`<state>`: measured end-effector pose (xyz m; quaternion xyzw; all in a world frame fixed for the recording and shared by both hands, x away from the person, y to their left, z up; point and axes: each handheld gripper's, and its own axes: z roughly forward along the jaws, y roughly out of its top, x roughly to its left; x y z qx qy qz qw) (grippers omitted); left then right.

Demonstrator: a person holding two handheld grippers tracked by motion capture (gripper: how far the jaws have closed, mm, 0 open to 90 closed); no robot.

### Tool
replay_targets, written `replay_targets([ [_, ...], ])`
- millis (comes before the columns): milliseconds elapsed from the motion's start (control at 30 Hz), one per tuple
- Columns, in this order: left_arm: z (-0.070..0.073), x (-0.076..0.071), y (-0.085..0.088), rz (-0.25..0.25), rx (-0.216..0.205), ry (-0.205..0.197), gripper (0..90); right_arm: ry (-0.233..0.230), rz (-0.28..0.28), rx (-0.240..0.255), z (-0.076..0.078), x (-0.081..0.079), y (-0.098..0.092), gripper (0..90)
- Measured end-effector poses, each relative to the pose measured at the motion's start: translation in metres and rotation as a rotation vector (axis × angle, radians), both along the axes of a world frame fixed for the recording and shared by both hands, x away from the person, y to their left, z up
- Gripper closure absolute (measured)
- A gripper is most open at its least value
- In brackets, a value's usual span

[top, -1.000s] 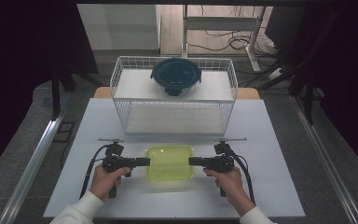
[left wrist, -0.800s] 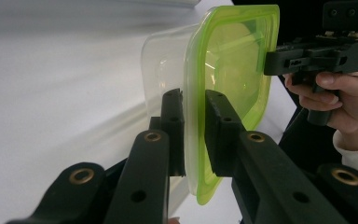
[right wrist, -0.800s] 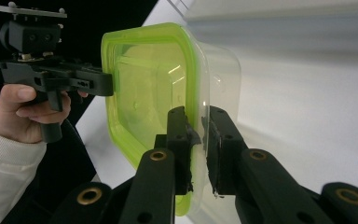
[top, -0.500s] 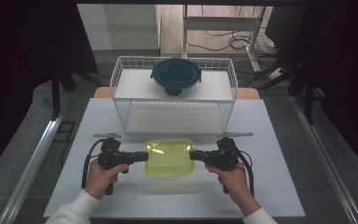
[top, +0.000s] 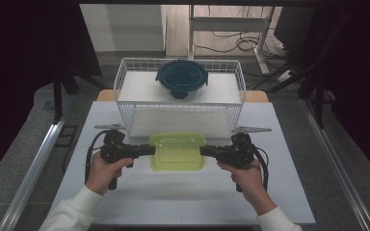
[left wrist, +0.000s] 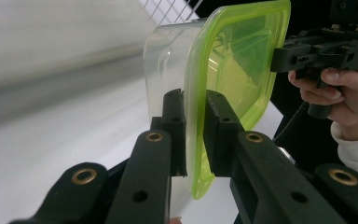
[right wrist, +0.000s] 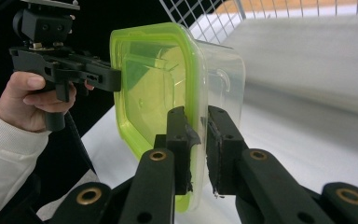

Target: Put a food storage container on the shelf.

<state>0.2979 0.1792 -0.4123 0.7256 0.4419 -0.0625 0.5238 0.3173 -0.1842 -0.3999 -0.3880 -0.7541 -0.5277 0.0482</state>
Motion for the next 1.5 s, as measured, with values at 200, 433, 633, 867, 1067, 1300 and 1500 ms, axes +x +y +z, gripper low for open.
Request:
replay_targets([
  [200, 0.022, 0.006, 0.002, 0.0, -0.004, -0.034, 80.5, -0.043, 0.002, -0.003, 0.024, 0.005, 0.002, 79.7],
  [433, 0.047, 0.009, 0.004, 0.002, -0.006, -0.08, 80.5, -0.09, 0.003, -0.001, 0.049, 0.008, 0.004, 79.8],
  [633, 0.058, 0.012, 0.005, 0.004, -0.008, -0.095, 80.5, -0.111, 0.002, 0.0, 0.063, 0.01, 0.005, 80.0],
  [867, 0.069, 0.015, 0.004, 0.006, -0.015, -0.111, 80.6, -0.132, 0.0, -0.009, 0.077, 0.013, 0.005, 80.2],
  [1067, 0.082, 0.021, 0.005, 0.007, -0.025, -0.122, 80.6, -0.144, 0.003, -0.015, 0.092, 0.017, 0.005, 80.3],
  [1300, 0.097, 0.03, 0.004, 0.003, -0.032, -0.143, 80.6, -0.155, -0.005, -0.019, 0.109, 0.023, 0.004, 80.5],
  [1500, 0.115, 0.047, 0.004, -0.002, -0.038, -0.146, 80.6, -0.17, -0.016, -0.01, 0.124, 0.034, 0.003, 80.7],
])
